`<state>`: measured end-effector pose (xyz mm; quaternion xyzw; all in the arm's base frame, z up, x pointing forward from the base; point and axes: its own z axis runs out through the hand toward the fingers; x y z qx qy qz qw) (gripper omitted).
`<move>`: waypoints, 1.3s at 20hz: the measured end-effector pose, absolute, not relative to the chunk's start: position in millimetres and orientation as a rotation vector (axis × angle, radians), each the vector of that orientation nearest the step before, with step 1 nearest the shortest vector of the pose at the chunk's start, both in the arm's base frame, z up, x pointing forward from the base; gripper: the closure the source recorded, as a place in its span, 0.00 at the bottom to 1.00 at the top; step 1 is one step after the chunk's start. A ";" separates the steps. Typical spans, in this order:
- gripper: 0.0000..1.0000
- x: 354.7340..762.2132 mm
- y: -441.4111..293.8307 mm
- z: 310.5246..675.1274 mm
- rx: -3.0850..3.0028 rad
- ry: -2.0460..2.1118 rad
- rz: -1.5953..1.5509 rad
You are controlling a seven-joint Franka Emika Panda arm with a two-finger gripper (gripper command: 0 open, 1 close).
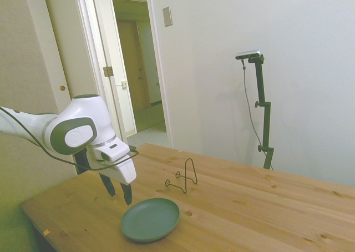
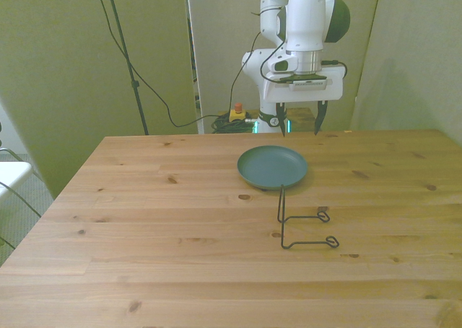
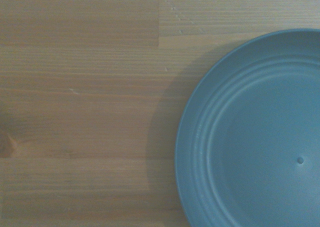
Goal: Load the plate
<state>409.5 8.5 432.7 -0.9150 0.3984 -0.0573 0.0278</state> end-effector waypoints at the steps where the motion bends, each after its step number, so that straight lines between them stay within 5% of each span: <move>1: 0.00 409.8 8.2 432.5 -2.825 1.230 -0.178; 12: 0.00 383.3 -131.1 469.7 -2.791 1.455 -0.224; 26: 0.00 402.0 -239.6 404.9 -2.650 1.378 -0.227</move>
